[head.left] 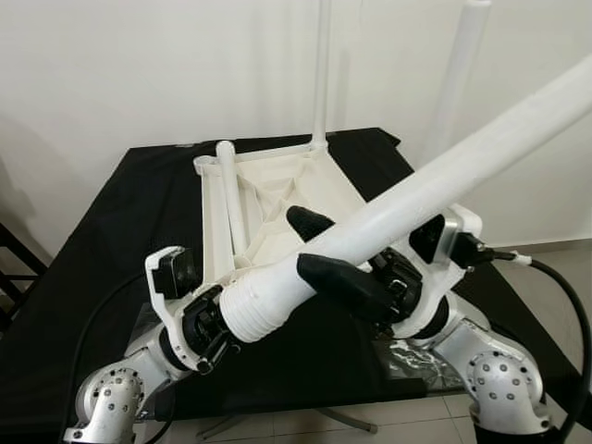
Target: Building children table
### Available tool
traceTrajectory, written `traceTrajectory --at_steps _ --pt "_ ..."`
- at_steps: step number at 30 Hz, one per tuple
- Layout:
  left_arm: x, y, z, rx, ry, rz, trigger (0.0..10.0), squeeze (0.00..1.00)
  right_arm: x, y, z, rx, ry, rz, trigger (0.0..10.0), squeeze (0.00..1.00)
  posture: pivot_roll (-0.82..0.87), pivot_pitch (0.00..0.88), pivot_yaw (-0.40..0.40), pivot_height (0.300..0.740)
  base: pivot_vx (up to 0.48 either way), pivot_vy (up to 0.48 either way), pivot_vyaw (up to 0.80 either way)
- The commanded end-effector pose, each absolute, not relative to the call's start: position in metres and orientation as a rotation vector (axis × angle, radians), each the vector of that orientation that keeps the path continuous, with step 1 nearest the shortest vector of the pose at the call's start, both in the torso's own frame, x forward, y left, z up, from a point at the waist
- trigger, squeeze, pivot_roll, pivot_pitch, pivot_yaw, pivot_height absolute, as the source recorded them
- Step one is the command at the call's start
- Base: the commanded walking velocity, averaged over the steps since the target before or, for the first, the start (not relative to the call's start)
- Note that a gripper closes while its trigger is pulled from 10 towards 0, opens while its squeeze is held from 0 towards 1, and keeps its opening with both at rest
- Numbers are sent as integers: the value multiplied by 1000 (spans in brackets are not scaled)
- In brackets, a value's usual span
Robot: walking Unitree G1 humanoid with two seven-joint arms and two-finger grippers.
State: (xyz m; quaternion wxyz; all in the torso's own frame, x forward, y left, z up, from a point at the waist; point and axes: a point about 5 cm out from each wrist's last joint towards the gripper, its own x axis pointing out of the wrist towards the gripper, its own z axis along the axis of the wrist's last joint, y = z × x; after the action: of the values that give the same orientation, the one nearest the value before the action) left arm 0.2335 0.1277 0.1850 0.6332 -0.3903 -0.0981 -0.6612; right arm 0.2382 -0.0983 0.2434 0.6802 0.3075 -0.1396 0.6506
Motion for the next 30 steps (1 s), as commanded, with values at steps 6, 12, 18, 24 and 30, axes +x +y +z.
traceTrajectory --at_steps 6,12,18,24,30 --pt "226 112 180 -961 -214 -1555 10000 0 240 -96 250 721 -353 1464 10000 0 -49 0 20 740 0 0 0" --pt "224 104 178 -984 -201 -1591 10000 0 237 -93 249 734 -362 1511 3882 0 -52 0 25 740 0 0 0" --pt "222 97 177 -986 -177 -1625 10000 0 236 -90 247 718 -354 1554 0 0 -50 0 22 740 0 0 0" --pt "222 98 176 -987 -179 -1626 10000 0 236 -89 248 710 -354 1586 0 0 -49 0 21 740 0 0 0" --pt "222 99 175 -1011 -180 -1620 10000 0 238 -90 248 709 -363 1584 0 0 -48 0 20 740 0 0 0"
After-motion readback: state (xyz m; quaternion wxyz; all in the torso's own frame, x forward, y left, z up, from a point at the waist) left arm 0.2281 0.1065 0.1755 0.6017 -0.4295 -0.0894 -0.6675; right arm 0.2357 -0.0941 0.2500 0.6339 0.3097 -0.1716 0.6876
